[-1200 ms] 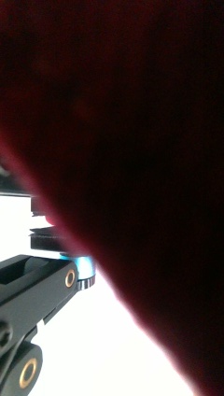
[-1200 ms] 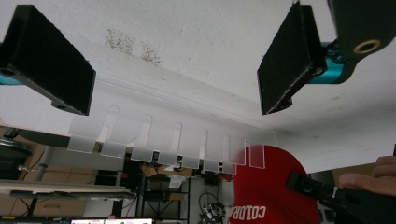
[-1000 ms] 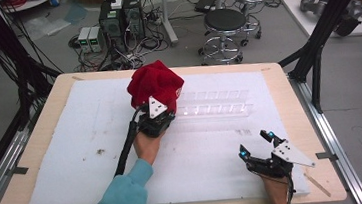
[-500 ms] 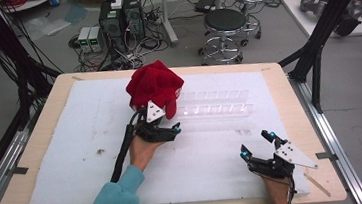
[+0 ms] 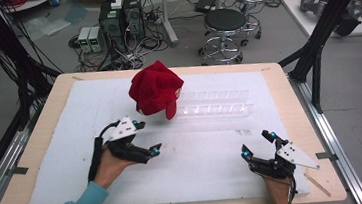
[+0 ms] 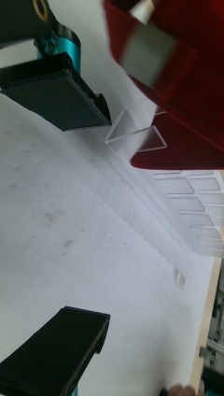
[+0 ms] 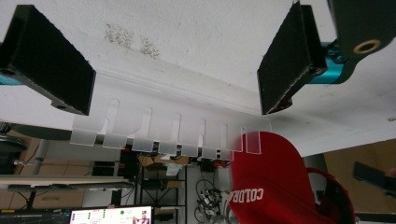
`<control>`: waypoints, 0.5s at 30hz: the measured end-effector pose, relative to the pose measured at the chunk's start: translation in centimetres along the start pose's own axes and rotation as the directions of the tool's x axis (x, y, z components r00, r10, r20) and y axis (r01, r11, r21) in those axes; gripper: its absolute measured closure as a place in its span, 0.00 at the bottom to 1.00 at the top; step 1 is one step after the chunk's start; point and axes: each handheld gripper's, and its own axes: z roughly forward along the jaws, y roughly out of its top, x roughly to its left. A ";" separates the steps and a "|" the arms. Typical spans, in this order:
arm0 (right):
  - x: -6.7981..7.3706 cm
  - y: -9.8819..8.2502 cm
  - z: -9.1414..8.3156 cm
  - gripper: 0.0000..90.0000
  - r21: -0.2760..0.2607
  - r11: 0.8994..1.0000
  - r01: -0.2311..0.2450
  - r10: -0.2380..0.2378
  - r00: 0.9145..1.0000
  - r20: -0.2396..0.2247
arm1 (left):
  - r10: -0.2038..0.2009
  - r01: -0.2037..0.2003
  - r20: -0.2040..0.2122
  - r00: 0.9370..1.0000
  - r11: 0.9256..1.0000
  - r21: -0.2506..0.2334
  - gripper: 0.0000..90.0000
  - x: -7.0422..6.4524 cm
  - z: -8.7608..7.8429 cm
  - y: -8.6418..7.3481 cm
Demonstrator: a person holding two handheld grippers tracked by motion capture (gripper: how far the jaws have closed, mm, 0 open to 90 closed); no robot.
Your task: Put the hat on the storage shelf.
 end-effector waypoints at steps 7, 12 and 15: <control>0.0 0.0 0.0 0.11 0.003 1.000 -0.009 0.009 1.000 0.005 | -0.015 0.012 -0.047 0.999 0.998 -0.069 0.07 2.0 -5.9 -4.7; 0.2 0.1 0.2 0.11 0.021 1.000 0.002 -0.002 1.000 0.026 | -0.061 0.050 -0.090 0.994 0.991 -0.120 0.07 3.9 -8.8 -7.7; 0.2 0.1 0.2 0.11 0.027 1.000 0.009 -0.010 0.999 0.031 | -0.096 0.079 -0.121 0.988 0.987 -0.137 0.07 4.7 -10.0 -9.1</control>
